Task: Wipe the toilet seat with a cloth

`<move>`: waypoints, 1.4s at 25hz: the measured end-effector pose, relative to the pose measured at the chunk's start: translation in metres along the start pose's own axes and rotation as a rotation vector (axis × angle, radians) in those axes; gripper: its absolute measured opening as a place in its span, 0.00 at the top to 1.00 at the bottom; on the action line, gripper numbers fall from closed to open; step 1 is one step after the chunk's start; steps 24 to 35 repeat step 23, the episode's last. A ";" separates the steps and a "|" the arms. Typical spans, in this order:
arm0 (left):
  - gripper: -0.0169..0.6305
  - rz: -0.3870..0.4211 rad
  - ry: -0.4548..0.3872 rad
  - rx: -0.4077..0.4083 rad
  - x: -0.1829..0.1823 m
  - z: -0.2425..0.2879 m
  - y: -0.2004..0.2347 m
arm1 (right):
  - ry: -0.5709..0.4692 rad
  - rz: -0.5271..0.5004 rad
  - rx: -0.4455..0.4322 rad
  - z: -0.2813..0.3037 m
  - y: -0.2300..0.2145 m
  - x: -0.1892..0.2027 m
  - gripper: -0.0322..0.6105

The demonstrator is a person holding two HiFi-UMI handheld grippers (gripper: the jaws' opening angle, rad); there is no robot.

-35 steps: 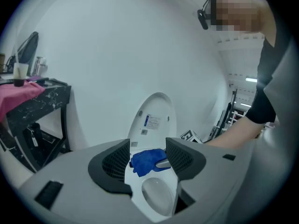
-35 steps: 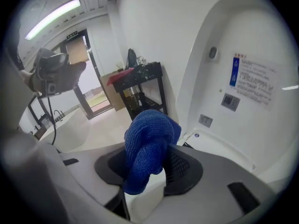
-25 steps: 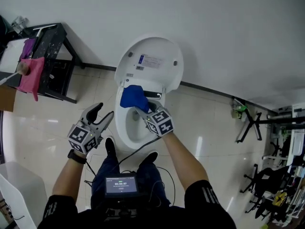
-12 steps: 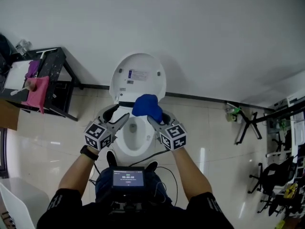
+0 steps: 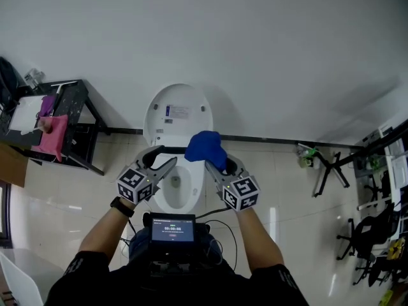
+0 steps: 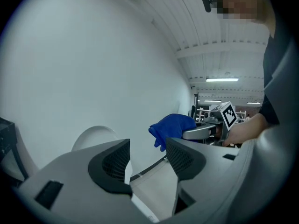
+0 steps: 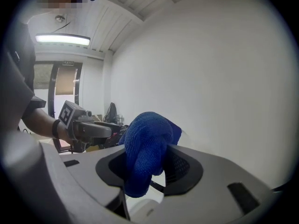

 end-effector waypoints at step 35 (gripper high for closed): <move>0.61 0.043 -0.041 -0.003 -0.022 -0.022 -0.018 | -0.084 0.061 -0.036 -0.034 0.019 -0.024 0.67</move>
Point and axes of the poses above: the fingertips, and each gripper's own axes: z forward along the fingers, y to its left, x out of its underside, the point moved 7 cm from there along -z, backward along the fingers, and after that the axes turned 4 degrees about z, right-handed, at the moved point
